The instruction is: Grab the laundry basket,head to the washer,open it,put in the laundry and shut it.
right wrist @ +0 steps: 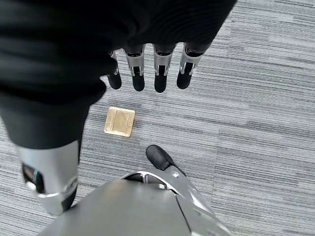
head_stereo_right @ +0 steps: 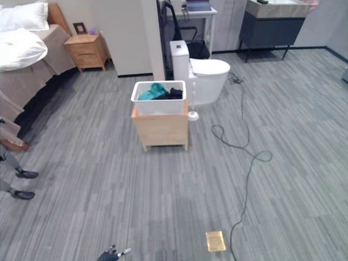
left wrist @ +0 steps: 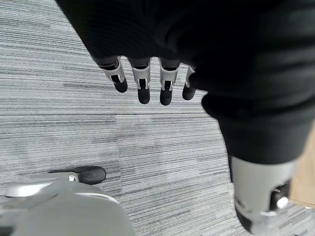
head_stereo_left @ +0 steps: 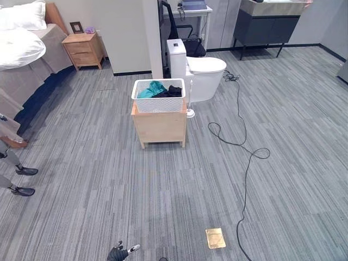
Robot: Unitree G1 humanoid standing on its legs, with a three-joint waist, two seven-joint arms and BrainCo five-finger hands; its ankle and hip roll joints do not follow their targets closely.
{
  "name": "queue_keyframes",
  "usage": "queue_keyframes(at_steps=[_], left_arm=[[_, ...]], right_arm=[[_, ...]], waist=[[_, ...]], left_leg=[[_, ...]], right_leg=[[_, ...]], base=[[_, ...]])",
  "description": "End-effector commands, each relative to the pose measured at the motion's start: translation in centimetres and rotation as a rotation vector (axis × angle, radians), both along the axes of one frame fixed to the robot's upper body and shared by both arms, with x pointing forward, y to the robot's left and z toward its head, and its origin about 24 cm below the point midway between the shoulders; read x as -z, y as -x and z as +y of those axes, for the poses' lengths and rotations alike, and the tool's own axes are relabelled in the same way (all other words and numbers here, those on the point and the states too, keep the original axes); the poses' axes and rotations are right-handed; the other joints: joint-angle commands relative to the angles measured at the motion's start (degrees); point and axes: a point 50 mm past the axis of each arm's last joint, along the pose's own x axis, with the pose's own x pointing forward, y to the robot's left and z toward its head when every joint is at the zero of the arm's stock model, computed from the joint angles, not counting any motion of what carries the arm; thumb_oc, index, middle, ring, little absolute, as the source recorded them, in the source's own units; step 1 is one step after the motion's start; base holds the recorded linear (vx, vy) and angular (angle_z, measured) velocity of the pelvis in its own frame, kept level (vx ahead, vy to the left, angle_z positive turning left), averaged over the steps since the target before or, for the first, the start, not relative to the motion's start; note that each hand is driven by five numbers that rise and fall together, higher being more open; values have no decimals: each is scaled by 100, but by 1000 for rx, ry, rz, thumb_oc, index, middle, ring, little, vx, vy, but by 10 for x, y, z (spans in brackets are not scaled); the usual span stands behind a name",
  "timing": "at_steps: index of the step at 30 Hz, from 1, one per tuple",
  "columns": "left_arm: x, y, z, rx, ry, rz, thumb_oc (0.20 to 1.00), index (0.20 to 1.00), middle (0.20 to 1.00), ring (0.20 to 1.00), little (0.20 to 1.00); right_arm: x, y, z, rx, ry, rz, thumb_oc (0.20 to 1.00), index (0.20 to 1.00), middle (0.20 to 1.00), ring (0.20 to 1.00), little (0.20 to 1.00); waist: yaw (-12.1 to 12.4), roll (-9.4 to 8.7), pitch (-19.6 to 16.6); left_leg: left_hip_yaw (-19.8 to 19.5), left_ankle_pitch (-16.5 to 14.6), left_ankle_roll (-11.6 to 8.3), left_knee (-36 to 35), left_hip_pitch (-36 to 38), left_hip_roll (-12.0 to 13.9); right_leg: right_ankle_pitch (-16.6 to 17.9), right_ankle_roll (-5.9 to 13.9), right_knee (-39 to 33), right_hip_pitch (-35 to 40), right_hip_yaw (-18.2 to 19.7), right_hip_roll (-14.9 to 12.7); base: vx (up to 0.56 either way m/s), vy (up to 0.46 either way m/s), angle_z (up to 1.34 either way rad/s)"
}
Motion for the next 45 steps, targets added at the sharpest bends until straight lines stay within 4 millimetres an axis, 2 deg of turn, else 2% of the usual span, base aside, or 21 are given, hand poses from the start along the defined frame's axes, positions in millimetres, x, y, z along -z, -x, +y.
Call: queue_keyframes(at_steps=[1,5,6,9,12,16,19,22,24,26,27,28,30,32,34,36,40,41,43,44,45], left_arm=[[-5,-25,-1,16,-13,-62,1000,1000,1000,1000,1000],[-6,-27,-1,5,-4,-77,1000,1000,1000,1000,1000],[-9,-35,-2,6,4,-98,1000,1000,1000,1000,1000],[-8,-33,-2,-12,9,-95,1000,1000,1000,1000,1000],[-8,-29,4,-48,3,-91,1000,1000,1000,1000,1000],[-8,-23,16,-112,-24,-82,1000,1000,1000,1000,1000],[-11,-20,30,-176,-47,-84,1000,1000,1000,1000,1000],[-14,-23,38,-178,-68,-95,1000,1000,1000,1000,1000],[-16,-24,46,-167,-92,-90,1000,1000,1000,1000,1000],[-21,-30,52,-140,-113,-114,1000,1000,1000,1000,1000],[-21,-30,52,-140,-113,-114,1000,1000,1000,1000,1000],[-27,-40,57,-134,-122,-159,1000,1000,1000,1000,1000],[-32,-46,61,-124,-136,-184,1000,1000,1000,1000,1000],[-34,-49,62,-116,-140,-204,1000,1000,1000,1000,1000],[-43,-60,62,-62,-146,-262,1000,1000,1000,1000,1000],[-48,-66,62,-45,-144,-302,1000,1000,1000,1000,1000],[-59,-82,58,-7,-151,-374,1000,1000,1000,1000,1000],[-68,-95,54,21,-154,-434,1000,1000,1000,1000,1000],[-67,-95,54,23,-153,-432,1000,1000,1000,1000,1000],[-78,-107,52,28,-152,-499,1000,1000,1000,1000,1000],[-82,-110,52,16,-150,-521,1000,1000,1000,1000,1000]], right_arm=[[-4,4,-19,40,65,42,1000,1000,1000,1000,1000],[-4,2,-19,51,62,23,1000,1000,1000,1000,1000],[-6,-5,-22,45,73,-1,1000,1000,1000,1000,1000],[-9,-16,-25,29,84,-34,1000,1000,1000,1000,1000],[-11,-29,-25,14,77,-81,1000,1000,1000,1000,1000],[-14,-52,-14,11,37,-178,1000,1000,1000,1000,1000],[-12,-61,4,10,-20,-219,1000,1000,1000,1000,1000],[-12,-65,11,12,-44,-231,1000,1000,1000,1000,1000],[-11,-64,17,37,-74,-235,1000,1000,1000,1000,1000],[-12,-67,14,72,-77,-254,1000,1000,1000,1000,1000],[-12,-67,14,72,-77,-254,1000,1000,1000,1000,1000],[-18,-79,9,107,-76,-304,1000,1000,1000,1000,1000],[-23,-88,1,192,-69,-361,1000,1000,1000,1000,1000],[-27,-93,-5,213,-58,-388,1000,1000,1000,1000,1000],[-42,-110,-25,275,-22,-507,1000,1000,1000,1000,1000],[-56,-124,-35,313,-11,-607,1000,1000,1000,1000,1000],[-77,-136,-47,361,-2,-753,1000,1000,1000,1000,1000],[-92,-141,-54,397,-6,-853,1000,1000,1000,1000,1000],[-92,-140,-54,398,-4,-852,1000,1000,1000,1000,1000],[-108,-141,-62,426,-9,-956,1000,1000,1000,1000,1000],[-114,-143,-63,420,-9,-987,1000,1000,1000,1000,1000]], waist=[[92,65,156],[135,10,358],[168,-12,611],[178,-81,724],[291,-207,652],[418,-374,579],[525,-542,441],[619,-663,463],[637,-836,461],[541,-908,479],[547,-916,477],[441,-795,618],[376,-655,715],[310,-601,767],[187,-520,841],[111,-494,850],[-59,-472,840],[-255,-507,844],[-232,-501,840],[-407,-504,785],[-446,-516,766]], left_leg=[[-386,511,-656,-283,-122,934],[-497,536,-785,405,-376,1171],[-750,983,-885,1446,-1009,1120],[-514,899,-841,2323,-1498,1178],[-221,631,-705,1418,-1621,1006],[-276,985,-717,-243,-2014,879],[197,1212,-613,-254,-2078,927],[170,1209,-539,403,-2245,845],[234,870,-335,948,-2269,618],[390,437,45,928,-1959,275],[402,430,54,926,-1957,265],[463,230,268,846,-1634,158],[626,50,320,745,-1230,255],[636,25,294,628,-1016,266],[696,-98,182,440,-613,316],[642,-174,105,354,-452,330],[527,-358,-6,267,-145,342],[412,-434,6,311,-24,307],[428,-446,5,320,-19,315],[267,-645,-22,309,277,338],[243,-701,-40,281,401,342]], right_leg=[[-255,461,44,186,81,-455],[-451,189,44,306,179,-151],[-444,62,44,348,96,-70],[-581,40,44,436,30,5],[-691,120,44,415,61,2],[-973,169,44,544,131,147],[-1254,269,424,773,262,102],[-1254,331,899,758,310,-87],[-745,584,1433,676,288,-428],[470,898,2932,171,365,-963],[470,910,2944,162,379,-978],[972,1076,4005,-377,385,-1235],[1129,1228,4302,-616,-238,-1682],[1002,1191,4091,-660,-497,-1785],[598,1136,3037,-836,-862,-1733],[594,1139,2104,-934,-820,-1603],[831,1217,804,-1083,-208,-1367],[1151,1272,349,-1357,297,-1471],[1167,1272,326,-1349,309,-1458],[1332,1357,44,-1664,730,-1508],[1354,1389,44,-1730,761,-1514]], base=[[24,-227,2],[3,-182,8],[-51,-221,36],[57,-151,22],[233,-5,4],[355,80,-6],[488,205,-26],[371,205,-34],[448,332,-37],[504,482,4],[340,407,27],[312,350,24],[390,315,4],[292,105,-13],[356,33,-18],[249,-59,0],[287,-79,20],[206,-61,20],[303,-85,31],[527,-149,24],[530,-150,25]])
